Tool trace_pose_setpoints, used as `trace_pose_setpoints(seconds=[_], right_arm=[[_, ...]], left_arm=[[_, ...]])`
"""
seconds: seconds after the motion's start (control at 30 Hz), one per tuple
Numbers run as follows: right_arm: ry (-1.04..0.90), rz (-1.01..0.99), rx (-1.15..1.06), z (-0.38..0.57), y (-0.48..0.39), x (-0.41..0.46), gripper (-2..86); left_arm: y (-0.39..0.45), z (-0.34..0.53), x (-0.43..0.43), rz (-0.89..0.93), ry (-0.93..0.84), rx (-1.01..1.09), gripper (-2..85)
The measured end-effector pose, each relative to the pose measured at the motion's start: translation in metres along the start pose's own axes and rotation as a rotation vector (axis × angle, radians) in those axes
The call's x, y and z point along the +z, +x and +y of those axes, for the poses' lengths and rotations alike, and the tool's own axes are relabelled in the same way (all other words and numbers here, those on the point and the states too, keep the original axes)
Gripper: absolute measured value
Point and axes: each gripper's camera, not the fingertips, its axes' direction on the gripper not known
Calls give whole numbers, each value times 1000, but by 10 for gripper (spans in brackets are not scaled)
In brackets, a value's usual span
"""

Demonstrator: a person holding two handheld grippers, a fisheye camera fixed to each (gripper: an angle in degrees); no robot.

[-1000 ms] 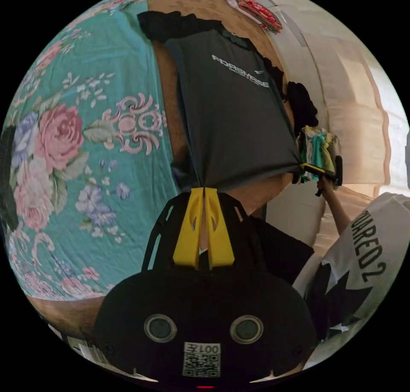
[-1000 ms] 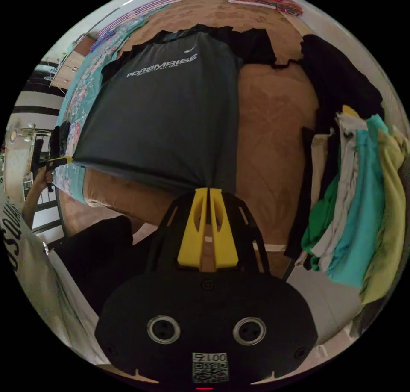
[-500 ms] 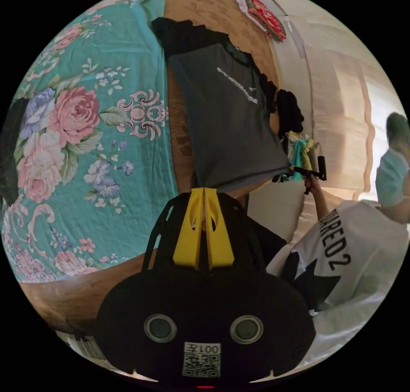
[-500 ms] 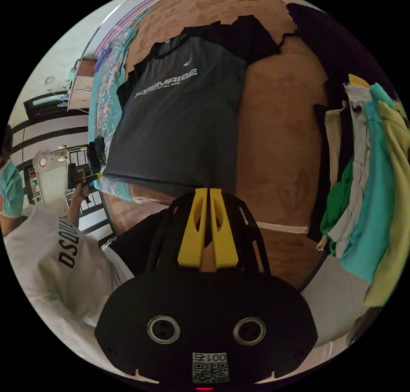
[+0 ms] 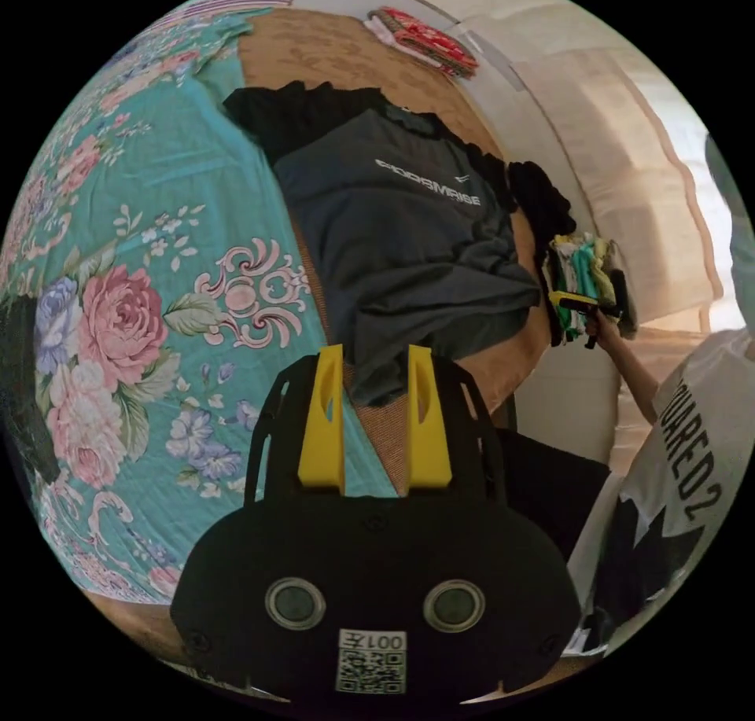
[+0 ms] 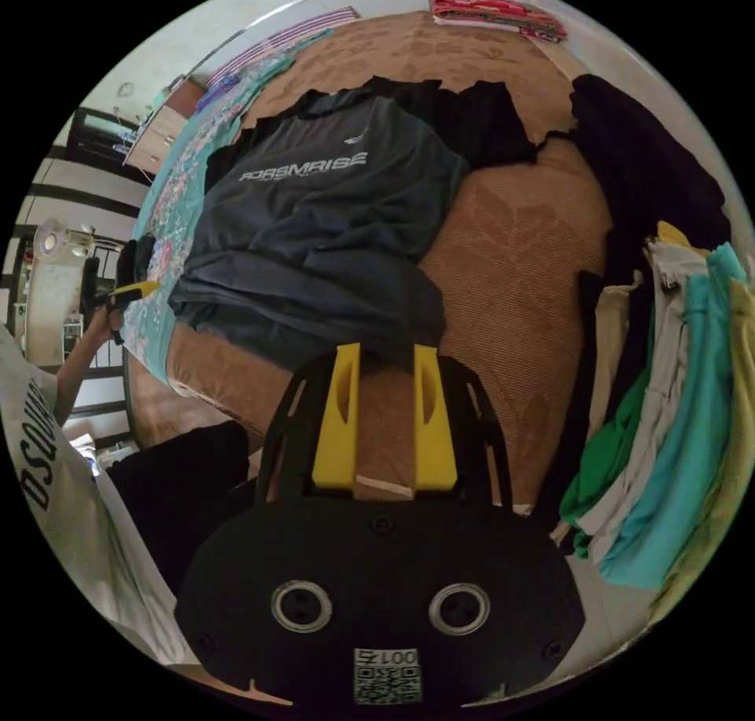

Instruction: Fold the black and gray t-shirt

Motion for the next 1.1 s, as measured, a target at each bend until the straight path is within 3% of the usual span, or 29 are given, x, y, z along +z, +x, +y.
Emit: trace_pose_setpoints(seconds=[0.2,0.27,0.57,0.7,0.93,1.1], right_arm=[[-114,213,-96,9,-37,56,112],[-85,302,-99,11,-45,73,76],[71,156,51,49,-66,35,21],[3,57,92,73,-81,18,17],[-94,344,15,109,-120,67,9],[-95,404,-100,125,-147,77,7]], left_arm=[[21,16,61,-293,-164,156,66],[22,23,74,-339,-188,157,37],[27,77,52,-261,-74,55,-9],[33,114,27,-269,30,25,-9],[20,163,53,-184,21,-99,-9],[35,182,64,-234,35,-117,-9]])
